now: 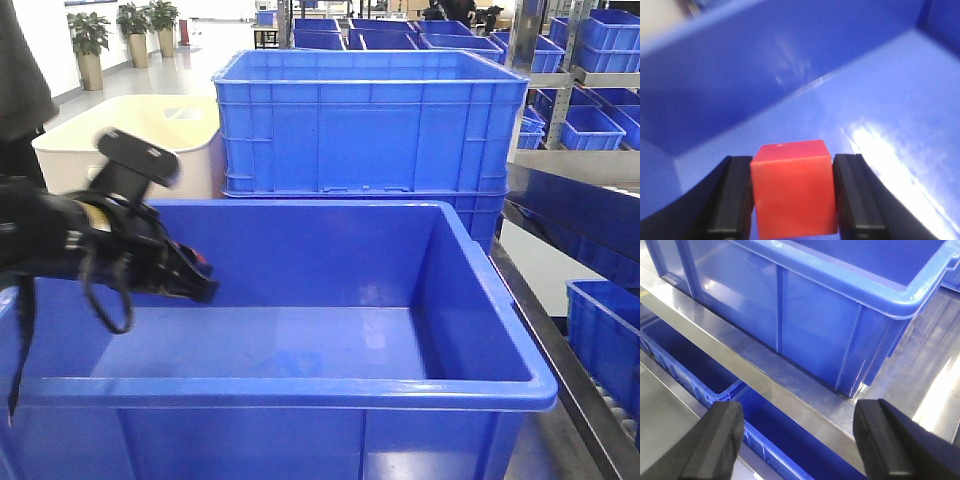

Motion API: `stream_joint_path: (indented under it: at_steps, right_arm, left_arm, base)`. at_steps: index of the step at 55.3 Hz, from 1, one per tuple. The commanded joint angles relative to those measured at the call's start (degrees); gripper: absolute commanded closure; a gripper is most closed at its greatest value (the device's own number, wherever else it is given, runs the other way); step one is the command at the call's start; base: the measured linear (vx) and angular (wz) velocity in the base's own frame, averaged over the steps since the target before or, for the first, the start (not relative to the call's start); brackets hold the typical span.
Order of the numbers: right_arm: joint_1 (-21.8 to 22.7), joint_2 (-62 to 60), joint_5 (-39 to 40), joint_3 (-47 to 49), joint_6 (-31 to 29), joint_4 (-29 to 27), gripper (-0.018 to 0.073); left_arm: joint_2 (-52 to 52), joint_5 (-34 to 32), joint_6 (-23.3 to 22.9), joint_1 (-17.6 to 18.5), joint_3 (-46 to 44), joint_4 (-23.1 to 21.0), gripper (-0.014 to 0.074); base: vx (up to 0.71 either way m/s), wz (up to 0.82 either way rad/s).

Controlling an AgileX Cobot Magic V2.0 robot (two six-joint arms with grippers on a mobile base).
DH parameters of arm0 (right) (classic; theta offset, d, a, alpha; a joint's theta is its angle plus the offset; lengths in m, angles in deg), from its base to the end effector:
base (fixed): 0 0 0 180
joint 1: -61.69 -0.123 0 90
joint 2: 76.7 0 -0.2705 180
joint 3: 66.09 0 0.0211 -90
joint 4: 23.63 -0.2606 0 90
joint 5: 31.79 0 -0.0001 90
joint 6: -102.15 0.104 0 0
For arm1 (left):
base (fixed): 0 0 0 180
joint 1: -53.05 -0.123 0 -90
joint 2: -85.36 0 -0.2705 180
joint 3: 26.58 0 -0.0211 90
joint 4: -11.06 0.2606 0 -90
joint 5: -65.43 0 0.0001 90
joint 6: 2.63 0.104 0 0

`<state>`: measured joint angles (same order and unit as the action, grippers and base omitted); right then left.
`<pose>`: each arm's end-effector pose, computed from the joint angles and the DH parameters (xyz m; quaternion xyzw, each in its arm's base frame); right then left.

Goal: Pick red and yellow blocks into blue bin

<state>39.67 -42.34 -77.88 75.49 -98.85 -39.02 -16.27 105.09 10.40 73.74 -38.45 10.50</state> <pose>0.0941 0.0595 0.3252 -0.2841 0.8052 0.1348 0.5028 0.3696 -0.1403 0.3440 0.2603 0.8659 -0.0330 0.4259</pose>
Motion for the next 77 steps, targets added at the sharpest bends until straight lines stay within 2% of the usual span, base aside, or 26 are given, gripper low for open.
stream_joint_path:
  at_steps: [1, 7, 11, 18, 32, 36, 42, 47, 57, 77]
  right_arm:
    - [-0.1, 0.2, 3.7, 1.5, -0.1, -0.5, 0.0049]
    - [-0.1, 0.2, 3.1, 1.5, -0.1, -0.5, 0.0049]
    - [-0.1, 0.2, 3.1, 1.5, -0.1, -0.5, 0.0049]
    - [-0.1, 0.2, 3.1, 1.5, -0.1, -0.5, 0.0049]
    - [-0.1, 0.2, 3.1, 1.5, -0.1, -0.5, 0.0049]
    - [-0.1, 0.2, 3.1, 1.5, -0.1, -0.5, 0.0049]
    - [-0.1, 0.2, 3.1, 1.5, -0.1, -0.5, 0.0049]
    - [-0.1, 0.2, 3.1, 1.5, -0.1, -0.5, 0.0049]
    - [-0.1, 0.2, 3.1, 1.5, -0.1, -0.5, 0.0049]
    - [-0.1, 0.2, 3.1, 1.5, -0.1, -0.5, 0.0049]
  left_arm:
    - [-0.8, 1.7, -0.2, 0.3, -5.5, -0.2, 0.0216]
    - [-3.2, 5.9, -0.2, 0.3, -8.6, -0.2, 0.0104]
    - [-3.7, 6.3, -1.8, 0.3, -9.5, -0.2, 0.0028]
    - [-3.6, 5.3, -2.1, 0.3, -9.5, -0.1, -0.0038]
    - [-1.5, 5.9, -4.7, 0.3, -9.5, -0.2, -0.0027]
    - [0.8, 6.5, -5.7, 0.3, -9.5, -0.2, -0.0024]
    - [5.4, 8.4, -9.6, 0.3, -9.4, -0.3, -0.0008]
    - [9.5, 9.7, -9.6, 0.3, -8.4, -1.6, 0.0008]
    - [21.0, 7.2, -8.4, 0.3, 1.0, -5.1, 0.0031]
    - [45.9, 3.8, -8.5, 0.3, 26.1, -6.2, 0.0041]
  base:
    - [0.0, 0.0]
    - [0.0, 0.0]
    - [0.0, 0.0]
    - [0.0, 0.0]
    - [0.0, 0.0]
    - [0.0, 0.0]
    - [0.0, 0.0]
    - [0.0, 0.0]
    - [0.0, 0.0]
    - [0.0, 0.0]
